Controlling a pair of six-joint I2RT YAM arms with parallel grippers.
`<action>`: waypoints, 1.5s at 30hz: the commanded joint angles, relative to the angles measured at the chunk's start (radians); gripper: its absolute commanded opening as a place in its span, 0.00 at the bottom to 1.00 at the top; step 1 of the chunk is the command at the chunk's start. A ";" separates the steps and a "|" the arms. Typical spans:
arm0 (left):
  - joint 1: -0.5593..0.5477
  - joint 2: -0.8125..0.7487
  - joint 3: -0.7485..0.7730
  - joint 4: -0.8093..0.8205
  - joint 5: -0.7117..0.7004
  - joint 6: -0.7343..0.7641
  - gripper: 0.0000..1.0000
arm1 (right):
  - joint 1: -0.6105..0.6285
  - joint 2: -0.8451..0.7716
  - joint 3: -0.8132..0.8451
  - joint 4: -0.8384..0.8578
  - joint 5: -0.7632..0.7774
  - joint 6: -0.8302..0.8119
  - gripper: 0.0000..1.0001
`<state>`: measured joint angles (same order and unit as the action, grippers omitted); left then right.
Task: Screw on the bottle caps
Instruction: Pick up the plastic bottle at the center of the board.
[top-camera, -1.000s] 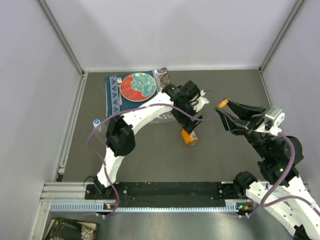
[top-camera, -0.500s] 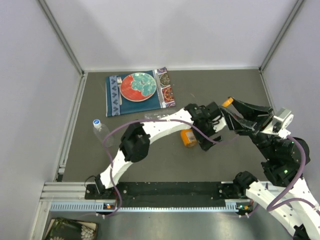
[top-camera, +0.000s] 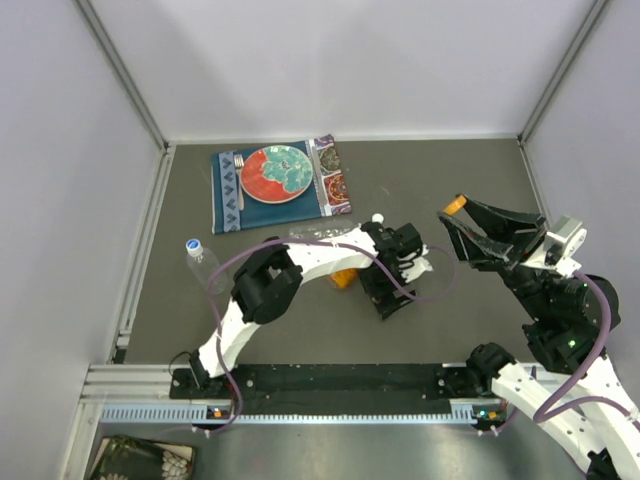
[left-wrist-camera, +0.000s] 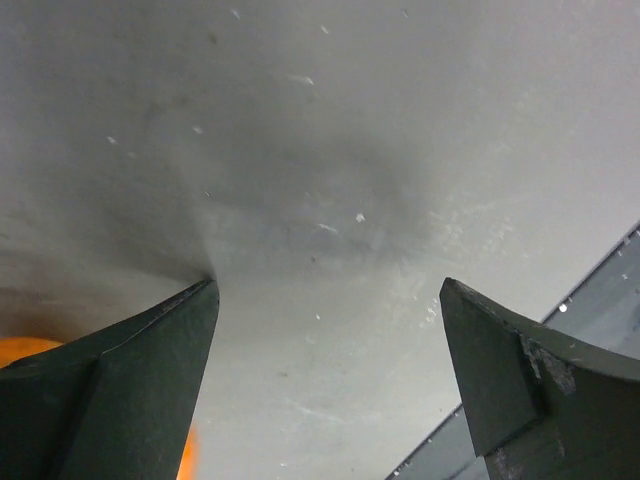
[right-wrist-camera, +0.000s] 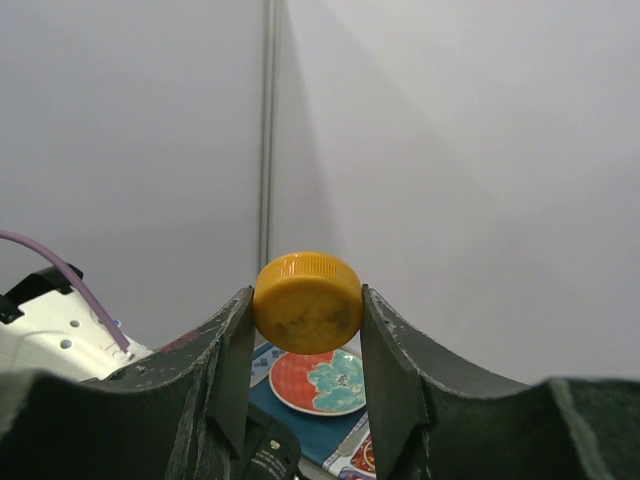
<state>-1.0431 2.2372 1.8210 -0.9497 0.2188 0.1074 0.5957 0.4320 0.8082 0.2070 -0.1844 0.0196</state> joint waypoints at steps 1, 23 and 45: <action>-0.001 -0.120 -0.058 -0.017 0.054 0.002 0.98 | 0.010 -0.004 0.042 0.019 -0.004 0.003 0.36; 0.201 -0.245 -0.026 0.014 -0.366 0.163 0.98 | 0.010 0.025 0.026 0.052 -0.024 0.017 0.36; 0.244 -0.188 -0.216 0.087 -0.279 0.106 0.98 | 0.010 0.039 0.029 0.061 -0.026 0.017 0.36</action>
<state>-0.8173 2.0338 1.6428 -0.9054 -0.0937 0.2329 0.5957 0.4618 0.8082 0.2241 -0.2043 0.0288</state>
